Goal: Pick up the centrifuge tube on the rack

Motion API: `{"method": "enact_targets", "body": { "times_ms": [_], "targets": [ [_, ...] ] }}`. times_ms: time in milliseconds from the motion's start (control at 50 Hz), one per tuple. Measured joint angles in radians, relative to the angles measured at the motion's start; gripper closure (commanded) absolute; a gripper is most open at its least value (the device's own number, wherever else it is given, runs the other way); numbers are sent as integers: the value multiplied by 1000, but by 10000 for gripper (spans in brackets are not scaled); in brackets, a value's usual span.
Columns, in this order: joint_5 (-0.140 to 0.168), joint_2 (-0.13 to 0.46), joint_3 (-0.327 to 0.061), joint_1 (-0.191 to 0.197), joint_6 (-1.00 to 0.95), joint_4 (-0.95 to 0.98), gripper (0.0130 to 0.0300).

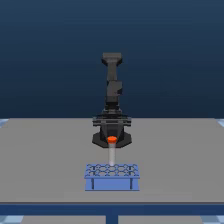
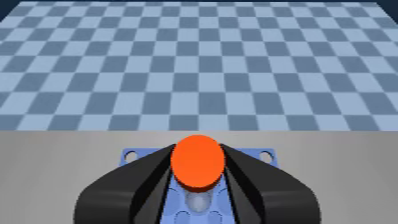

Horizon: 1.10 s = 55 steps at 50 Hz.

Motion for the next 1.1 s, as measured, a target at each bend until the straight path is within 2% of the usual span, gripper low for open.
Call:
{"method": "enact_targets", "body": {
  "times_ms": [380, 680, 1100],
  "targets": [
    [16, -8, -10, 0, -39, 43, 300],
    [41, -21, -25, 0, -38, 39, 300],
    [120, -57, -80, 0, -42, 44, 300]
  ]
}}
